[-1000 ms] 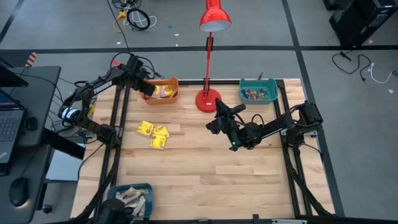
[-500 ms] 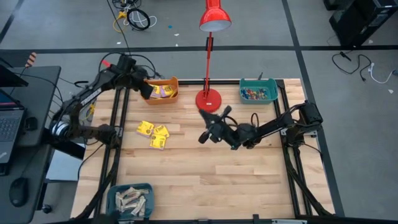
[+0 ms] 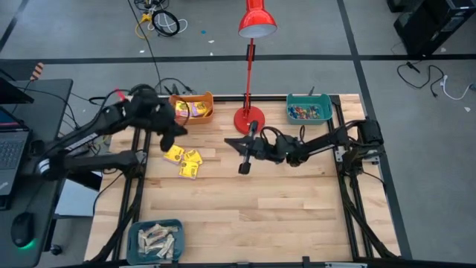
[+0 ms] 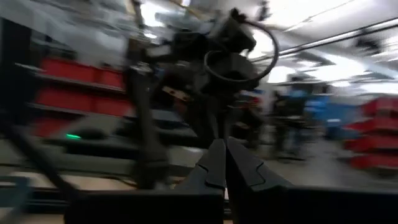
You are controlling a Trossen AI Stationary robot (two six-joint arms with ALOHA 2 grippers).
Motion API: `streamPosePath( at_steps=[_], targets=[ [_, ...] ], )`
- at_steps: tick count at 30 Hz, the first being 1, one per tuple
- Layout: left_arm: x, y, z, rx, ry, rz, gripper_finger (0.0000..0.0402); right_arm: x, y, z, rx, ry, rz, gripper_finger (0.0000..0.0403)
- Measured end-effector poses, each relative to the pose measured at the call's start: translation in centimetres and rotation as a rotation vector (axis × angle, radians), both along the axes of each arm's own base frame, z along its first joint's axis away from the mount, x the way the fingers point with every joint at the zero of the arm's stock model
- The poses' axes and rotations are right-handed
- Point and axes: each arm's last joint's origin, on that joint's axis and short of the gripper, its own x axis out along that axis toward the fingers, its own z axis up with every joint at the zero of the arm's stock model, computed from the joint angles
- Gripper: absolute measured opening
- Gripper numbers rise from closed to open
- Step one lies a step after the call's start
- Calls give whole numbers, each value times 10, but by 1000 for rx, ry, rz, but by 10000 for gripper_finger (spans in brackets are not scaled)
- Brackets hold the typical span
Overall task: Sort candy
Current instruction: Put the yellow candy into the orange bin
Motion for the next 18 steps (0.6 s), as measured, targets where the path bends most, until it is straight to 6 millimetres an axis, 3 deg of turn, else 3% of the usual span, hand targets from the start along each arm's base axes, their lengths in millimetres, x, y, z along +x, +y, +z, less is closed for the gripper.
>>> streamPosePath(
  at_steps=[7, 18],
  targets=[
    [-3, -39, -7, 11, 157, -62, 48, 22, -3, 18, 47, 105, 240, 0],
    [-5, -78, -39, 15, 281, -45, 48, 42, 1, 36, 45, 339, 235, 0]
  ],
)
